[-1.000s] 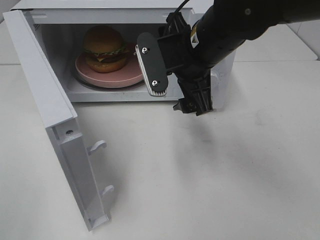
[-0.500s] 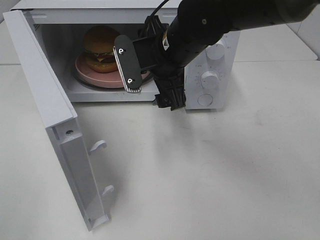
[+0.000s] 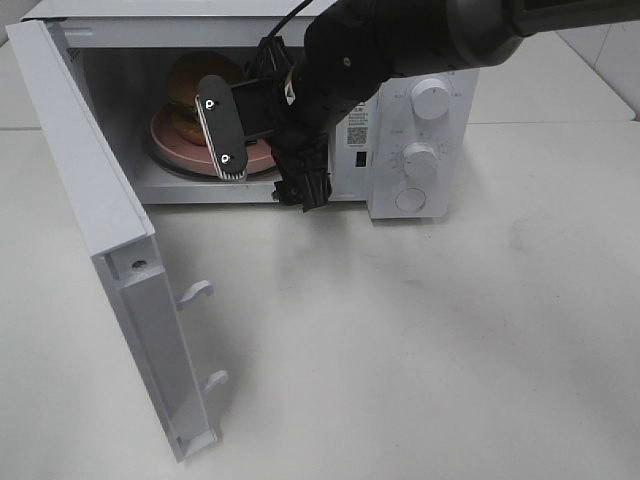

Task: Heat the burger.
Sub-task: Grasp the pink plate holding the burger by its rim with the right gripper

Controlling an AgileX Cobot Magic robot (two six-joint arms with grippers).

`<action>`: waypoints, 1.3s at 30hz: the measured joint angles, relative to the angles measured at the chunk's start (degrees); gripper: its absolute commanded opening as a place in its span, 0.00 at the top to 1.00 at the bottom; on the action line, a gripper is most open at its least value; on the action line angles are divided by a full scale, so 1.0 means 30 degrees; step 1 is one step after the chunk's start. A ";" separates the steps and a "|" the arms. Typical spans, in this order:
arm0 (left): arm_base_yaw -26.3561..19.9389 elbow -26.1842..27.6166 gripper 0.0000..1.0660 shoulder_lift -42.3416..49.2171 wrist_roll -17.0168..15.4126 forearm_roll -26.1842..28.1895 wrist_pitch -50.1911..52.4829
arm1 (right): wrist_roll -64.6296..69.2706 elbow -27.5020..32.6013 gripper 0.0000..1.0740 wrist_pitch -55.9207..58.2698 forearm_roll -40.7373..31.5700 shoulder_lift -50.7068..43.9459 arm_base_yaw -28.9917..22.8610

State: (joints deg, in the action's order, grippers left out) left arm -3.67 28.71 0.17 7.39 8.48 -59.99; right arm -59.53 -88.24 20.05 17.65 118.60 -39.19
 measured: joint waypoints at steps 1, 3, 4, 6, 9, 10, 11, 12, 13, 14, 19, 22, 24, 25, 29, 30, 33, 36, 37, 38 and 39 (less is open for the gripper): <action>0.0000 0.0000 0.03 0.0000 0.0000 0.0000 0.0000 | 0.0000 0.0000 0.12 0.0000 0.0000 0.0000 0.0000; 0.0000 0.0000 0.03 0.0000 0.0000 0.0000 0.0000 | 0.0153 -0.0859 0.13 0.0000 0.0019 0.0898 0.0000; 0.0000 0.0000 0.03 0.0000 0.0000 0.0000 0.0000 | 0.0153 -0.0859 0.13 0.0000 0.0019 0.0898 0.0000; 0.0000 0.0000 0.03 0.0000 0.0000 0.0000 0.0000 | 0.0267 -0.1108 0.13 0.0019 0.0019 0.1146 0.0000; 0.0000 0.0000 0.03 0.0000 0.0000 0.0000 0.0000 | 0.0592 -0.1872 0.14 0.0153 0.0019 0.1795 0.0000; 0.0000 0.0000 0.03 0.0000 0.0000 0.0000 0.0000 | 0.0993 -0.2368 0.15 0.0344 0.0019 0.2177 0.0000; 0.0000 0.0000 0.03 0.0000 0.0000 0.0000 0.0000 | 0.1280 -0.2884 0.15 0.0630 0.0019 0.2521 0.0000; 0.0000 0.0000 0.03 0.0000 0.0000 0.0000 0.0000 | 0.1280 -0.2884 0.15 0.0630 0.0019 0.2521 0.0000; 0.0000 0.0000 0.03 0.0000 0.0000 0.0000 0.0000 | 0.1337 -0.3075 0.16 0.0745 0.0019 0.2674 0.0000; 0.0000 0.0000 0.03 0.0000 0.0000 0.0000 0.0000 | 0.1356 -0.3533 0.16 0.0955 0.0019 0.3075 0.0000; 0.0000 0.0000 0.03 0.0000 0.0000 0.0000 0.0000 | 0.1413 -0.4507 0.17 0.1261 0.0019 0.3858 0.0000; 0.0000 0.0000 0.03 0.0000 0.0000 0.0000 0.0000 | 0.1413 -0.4717 0.18 0.1375 0.0019 0.4011 0.0000; 0.0000 0.0000 0.03 0.0000 0.0000 0.0000 0.0000 | 0.1413 -0.5539 0.18 0.1566 0.0000 0.4507 0.0000; 0.0000 0.0000 0.03 0.0000 0.0000 0.0000 0.0000 | 0.1413 -0.5539 0.18 0.1566 0.0000 0.4507 0.0000; 0.0000 0.0000 0.03 0.0000 0.0000 0.0000 0.0000 | 0.1432 -0.6818 0.19 0.2311 0.0000 0.5386 0.0000; 0.0000 0.0000 0.03 0.0000 0.0000 0.0000 0.0000 | 0.1451 -0.7257 0.20 0.2483 -0.0038 0.5634 0.0000; 0.0000 0.0000 0.03 0.0000 0.0000 0.0000 0.0000 | 0.1471 -0.7525 0.20 0.2597 -0.0057 0.5768 0.0000; 0.0000 0.0000 0.03 0.0000 0.0000 0.0000 0.0000 | 0.1490 -0.8499 0.21 0.3189 -0.0229 0.6341 0.0000; 0.0000 0.0000 0.03 0.0000 0.0000 0.0000 0.0000 | 0.1490 -0.8881 0.23 0.3323 -0.0516 0.6570 0.0000; 0.0000 0.0000 0.03 0.0000 0.0000 0.0000 0.0000 | 0.1490 -0.8881 0.23 0.3323 -0.0516 0.6570 0.0000; 0.0000 0.0000 0.03 0.0000 0.0000 0.0000 0.0000 | 0.1490 -0.8995 0.24 0.3323 -0.0707 0.6704 0.0019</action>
State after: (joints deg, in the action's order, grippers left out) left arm -3.67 28.71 0.17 7.39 8.48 -59.99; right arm -55.06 -115.22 30.02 15.53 138.71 -39.13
